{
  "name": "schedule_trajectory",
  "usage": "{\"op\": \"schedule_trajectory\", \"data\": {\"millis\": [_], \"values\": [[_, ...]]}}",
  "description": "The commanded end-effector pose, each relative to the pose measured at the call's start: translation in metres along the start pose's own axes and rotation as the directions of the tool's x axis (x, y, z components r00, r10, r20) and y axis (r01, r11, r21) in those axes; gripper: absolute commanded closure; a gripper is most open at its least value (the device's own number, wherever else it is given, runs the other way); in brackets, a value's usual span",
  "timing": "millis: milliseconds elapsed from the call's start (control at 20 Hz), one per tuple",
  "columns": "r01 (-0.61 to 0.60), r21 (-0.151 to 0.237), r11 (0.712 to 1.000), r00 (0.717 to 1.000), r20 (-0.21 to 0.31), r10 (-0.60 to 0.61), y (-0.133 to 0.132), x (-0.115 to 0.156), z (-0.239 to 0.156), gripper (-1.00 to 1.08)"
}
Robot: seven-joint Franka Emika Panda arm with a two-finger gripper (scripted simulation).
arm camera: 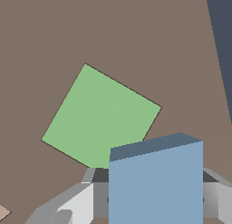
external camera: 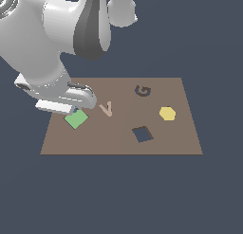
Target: Insert a designated object into the corresponding slot on a board.
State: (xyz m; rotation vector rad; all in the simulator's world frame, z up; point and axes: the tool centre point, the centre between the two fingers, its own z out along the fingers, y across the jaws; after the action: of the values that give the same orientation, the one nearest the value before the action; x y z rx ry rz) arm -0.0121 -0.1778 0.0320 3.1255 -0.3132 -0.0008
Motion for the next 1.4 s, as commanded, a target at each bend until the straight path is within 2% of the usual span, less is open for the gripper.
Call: {"op": "schedule_trajectory", "data": {"millis": [0,150,250,350,500,650,850,1350], "values": [[0.092,0.000,0.996,0.996,-0.001,-0.092,-0.006,0.013,-0.001,1.08],[0.219,-0.001,0.976,0.976,-0.001,-0.219,-0.015,0.031,-0.001,1.08],[0.311,-0.001,0.950,0.950,-0.001,-0.311,-0.024,0.043,-0.002,1.08],[0.406,-0.001,0.914,0.914,-0.001,-0.406,-0.035,0.055,-0.002,1.08],[0.538,-0.001,0.843,0.843,-0.001,-0.538,-0.052,0.070,-0.003,1.08],[0.651,-0.002,0.759,0.759,-0.001,-0.651,-0.071,0.083,-0.004,1.08],[0.775,-0.002,0.632,0.632,-0.001,-0.775,-0.097,0.094,-0.005,1.08],[0.961,-0.002,0.276,0.276,0.000,-0.961,-0.161,0.100,-0.006,1.08]]}}
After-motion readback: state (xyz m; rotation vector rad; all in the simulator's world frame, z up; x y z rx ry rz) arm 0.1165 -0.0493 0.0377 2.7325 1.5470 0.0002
